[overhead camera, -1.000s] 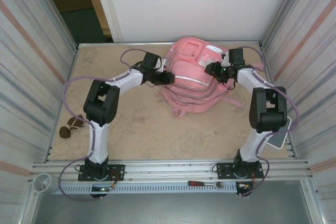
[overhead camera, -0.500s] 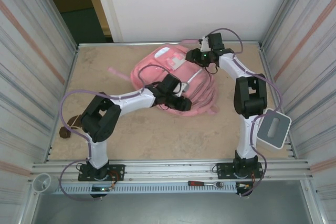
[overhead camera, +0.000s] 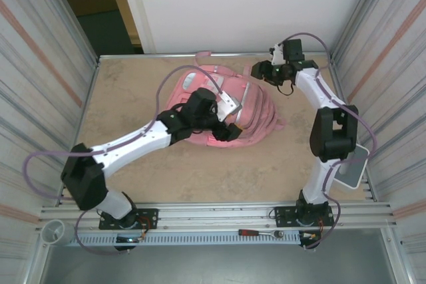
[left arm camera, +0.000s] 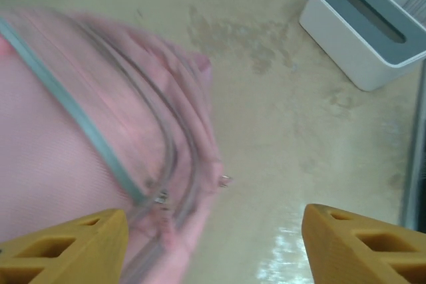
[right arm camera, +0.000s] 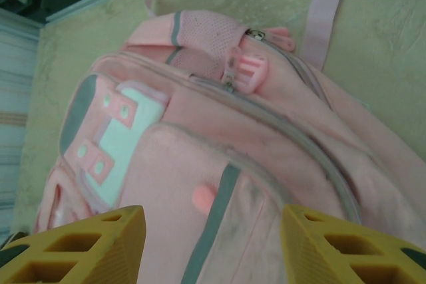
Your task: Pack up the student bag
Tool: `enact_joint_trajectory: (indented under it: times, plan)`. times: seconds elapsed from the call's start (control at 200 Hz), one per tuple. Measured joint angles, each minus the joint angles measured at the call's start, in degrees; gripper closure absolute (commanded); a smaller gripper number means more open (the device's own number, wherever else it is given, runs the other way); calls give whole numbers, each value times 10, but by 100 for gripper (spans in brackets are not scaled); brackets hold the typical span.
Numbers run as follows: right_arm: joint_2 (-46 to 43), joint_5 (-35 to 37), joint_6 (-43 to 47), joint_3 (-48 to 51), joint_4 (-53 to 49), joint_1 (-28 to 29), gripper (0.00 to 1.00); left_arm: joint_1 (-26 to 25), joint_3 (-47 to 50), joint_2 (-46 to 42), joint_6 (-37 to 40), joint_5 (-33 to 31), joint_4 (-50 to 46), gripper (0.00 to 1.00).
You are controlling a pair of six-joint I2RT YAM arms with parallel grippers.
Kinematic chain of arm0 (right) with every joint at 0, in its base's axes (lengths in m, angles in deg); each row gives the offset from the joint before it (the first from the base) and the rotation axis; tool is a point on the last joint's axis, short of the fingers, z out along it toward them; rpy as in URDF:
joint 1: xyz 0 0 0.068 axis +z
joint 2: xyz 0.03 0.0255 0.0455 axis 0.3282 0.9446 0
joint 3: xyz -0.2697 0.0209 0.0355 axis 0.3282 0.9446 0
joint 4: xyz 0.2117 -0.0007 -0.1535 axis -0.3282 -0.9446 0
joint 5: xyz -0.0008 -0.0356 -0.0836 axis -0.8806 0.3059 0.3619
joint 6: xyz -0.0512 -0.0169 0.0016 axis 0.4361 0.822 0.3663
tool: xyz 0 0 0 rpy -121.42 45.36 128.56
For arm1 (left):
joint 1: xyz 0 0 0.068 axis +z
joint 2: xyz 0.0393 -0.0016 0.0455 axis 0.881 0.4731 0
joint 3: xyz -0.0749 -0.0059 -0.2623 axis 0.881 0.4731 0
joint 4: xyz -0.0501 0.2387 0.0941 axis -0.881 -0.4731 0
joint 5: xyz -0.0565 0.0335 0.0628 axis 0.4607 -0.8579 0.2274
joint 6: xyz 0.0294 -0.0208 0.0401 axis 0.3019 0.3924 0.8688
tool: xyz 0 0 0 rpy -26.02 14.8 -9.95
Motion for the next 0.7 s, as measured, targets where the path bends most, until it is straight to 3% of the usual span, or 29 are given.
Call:
enact_joint_trajectory:
  times: [0.15, 0.411, 0.616, 0.701]
  plan:
    - [-74, -5, 0, 98, 18, 9, 46, 31, 4, 3, 144, -30, 15, 31]
    - [-176, -7, 1, 238, 17, -25, 45, 60, -4, 104, 404, -44, -5, 33]
    - [-224, -10, 2, 293, 13, -48, 45, 60, -45, 168, 499, -47, -24, 38]
    - [-231, -16, 2, 304, 11, -47, 45, 60, -47, 176, 516, -56, -23, 46]
